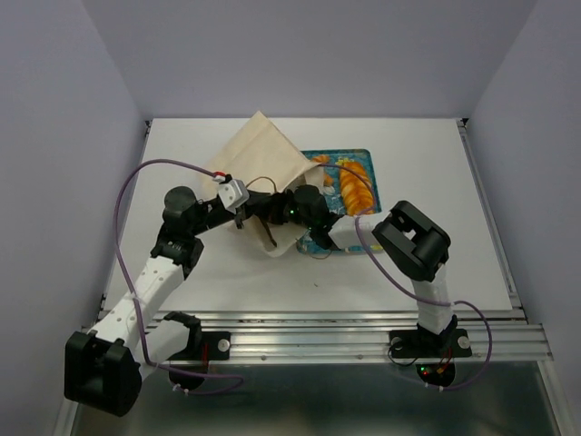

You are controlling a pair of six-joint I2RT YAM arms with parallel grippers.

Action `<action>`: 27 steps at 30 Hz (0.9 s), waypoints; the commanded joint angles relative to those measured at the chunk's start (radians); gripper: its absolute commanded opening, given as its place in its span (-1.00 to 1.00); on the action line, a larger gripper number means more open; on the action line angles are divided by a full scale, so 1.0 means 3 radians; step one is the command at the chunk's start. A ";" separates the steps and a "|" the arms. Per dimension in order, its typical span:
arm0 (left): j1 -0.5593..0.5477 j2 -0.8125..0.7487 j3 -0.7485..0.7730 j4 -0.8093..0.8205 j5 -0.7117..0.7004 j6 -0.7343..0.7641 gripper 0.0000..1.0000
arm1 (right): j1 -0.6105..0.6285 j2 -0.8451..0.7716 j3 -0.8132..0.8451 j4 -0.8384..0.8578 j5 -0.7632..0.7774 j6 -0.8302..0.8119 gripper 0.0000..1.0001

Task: Take the fake bread out of the paper bag
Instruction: Take out the fake bread from the paper bag.

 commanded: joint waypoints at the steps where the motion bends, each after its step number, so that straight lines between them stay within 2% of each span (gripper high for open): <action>1: -0.0048 0.0001 0.0022 0.0604 -0.0318 -0.0469 -1.00 | -0.0179 -0.0210 -0.0072 0.0194 0.0147 0.0094 -0.99; 7: -0.0048 0.0210 0.0139 0.0825 -0.0917 -0.0678 -1.00 | -0.0179 -0.0465 -0.0236 -0.0010 0.0244 -0.0008 -0.99; 9: -0.0043 0.0368 0.0200 0.0891 -0.1275 -0.0740 -1.00 | -0.0179 -0.0613 -0.0364 -0.0016 0.0275 -0.0064 -0.99; 14: -0.0038 0.0777 0.0482 0.0871 -0.1552 -0.0842 -1.00 | -0.0179 -0.0930 -0.0558 -0.0072 0.0341 -0.0192 -0.99; 16: -0.0033 0.0967 0.0619 0.0876 -0.1746 -0.0959 -1.00 | -0.0179 -0.1043 -0.0635 -0.0163 0.0535 -0.0269 -0.99; 20: -0.0033 0.1105 0.0702 0.0927 -0.1752 -0.1067 -1.00 | -0.0179 -0.1237 -0.0671 -0.0282 0.0765 -0.0427 -0.99; 24: -0.0033 0.1131 0.0712 0.0994 -0.1833 -0.1139 -1.00 | -0.0179 -0.1340 -0.0625 -0.0343 0.0623 -0.0494 -0.99; 27: -0.0028 0.1177 0.0758 0.0999 -0.2165 -0.1195 -1.00 | -0.0179 -0.1406 -0.0589 -0.0394 0.0332 -0.0550 -0.99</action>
